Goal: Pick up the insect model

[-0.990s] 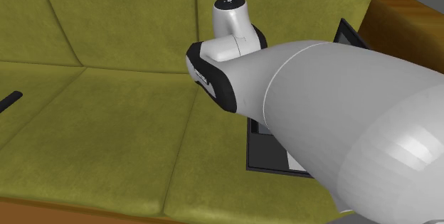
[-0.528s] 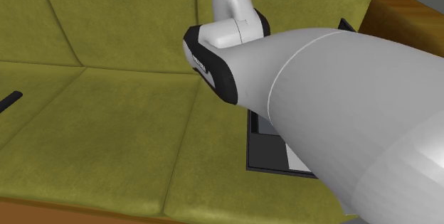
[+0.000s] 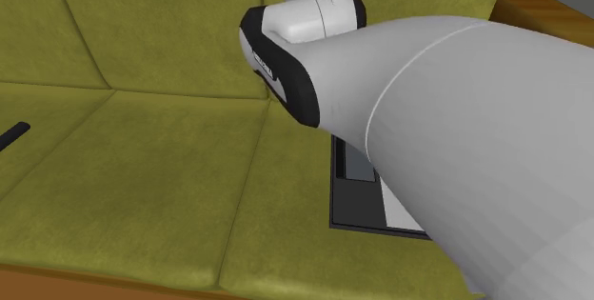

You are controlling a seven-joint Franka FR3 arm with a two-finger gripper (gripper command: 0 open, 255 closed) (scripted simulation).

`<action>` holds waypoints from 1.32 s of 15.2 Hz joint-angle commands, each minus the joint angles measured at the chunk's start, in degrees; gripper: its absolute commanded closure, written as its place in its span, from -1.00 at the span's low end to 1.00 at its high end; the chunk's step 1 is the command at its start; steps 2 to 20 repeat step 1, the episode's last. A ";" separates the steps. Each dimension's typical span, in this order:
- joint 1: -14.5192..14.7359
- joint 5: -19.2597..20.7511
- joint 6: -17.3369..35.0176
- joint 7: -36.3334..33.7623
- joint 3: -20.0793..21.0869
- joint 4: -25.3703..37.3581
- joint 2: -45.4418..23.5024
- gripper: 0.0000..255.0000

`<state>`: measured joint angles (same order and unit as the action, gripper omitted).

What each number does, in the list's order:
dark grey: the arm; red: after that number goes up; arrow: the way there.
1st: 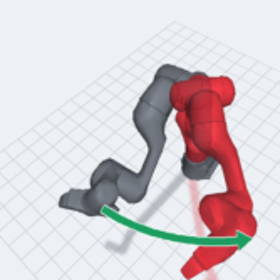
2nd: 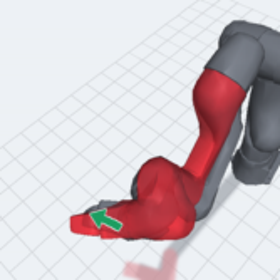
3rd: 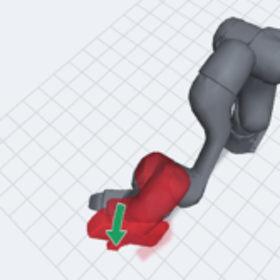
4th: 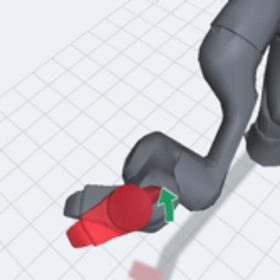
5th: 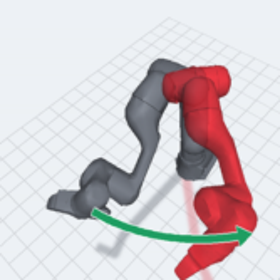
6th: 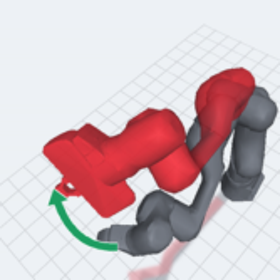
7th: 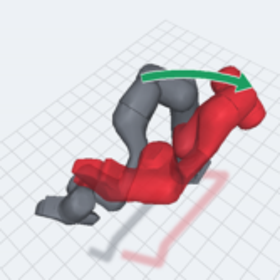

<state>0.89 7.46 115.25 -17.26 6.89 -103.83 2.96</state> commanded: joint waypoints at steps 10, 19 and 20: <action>0.01 -0.02 -0.54 0.06 0.01 0.63 -0.10 1.00; 0.01 -0.02 -0.54 0.06 0.01 0.63 -0.10 1.00; 0.01 -0.02 -0.54 0.06 0.01 0.63 -0.10 1.00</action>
